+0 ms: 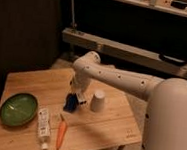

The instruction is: Place the eraser on the white sponge

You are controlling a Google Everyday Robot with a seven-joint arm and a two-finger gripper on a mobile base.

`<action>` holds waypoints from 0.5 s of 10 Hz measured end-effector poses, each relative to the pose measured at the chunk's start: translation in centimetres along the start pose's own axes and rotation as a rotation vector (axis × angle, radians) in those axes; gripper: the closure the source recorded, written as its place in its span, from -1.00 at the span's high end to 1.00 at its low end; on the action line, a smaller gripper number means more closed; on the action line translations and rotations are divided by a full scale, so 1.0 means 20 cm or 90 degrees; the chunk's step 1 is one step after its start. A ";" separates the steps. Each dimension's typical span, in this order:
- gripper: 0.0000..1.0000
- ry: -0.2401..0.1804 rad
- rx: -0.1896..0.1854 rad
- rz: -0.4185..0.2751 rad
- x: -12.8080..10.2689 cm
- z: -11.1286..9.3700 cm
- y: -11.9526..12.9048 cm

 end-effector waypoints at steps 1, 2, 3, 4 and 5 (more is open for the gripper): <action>-0.58 -0.003 -0.004 -0.005 -0.03 0.00 -0.02; -0.58 -0.004 -0.007 -0.010 -0.05 -0.01 -0.04; -0.58 -0.007 -0.012 -0.016 -0.07 -0.03 -0.06; -0.58 -0.011 -0.014 -0.018 -0.09 -0.03 -0.06; -0.58 -0.015 -0.014 -0.017 -0.09 -0.03 -0.06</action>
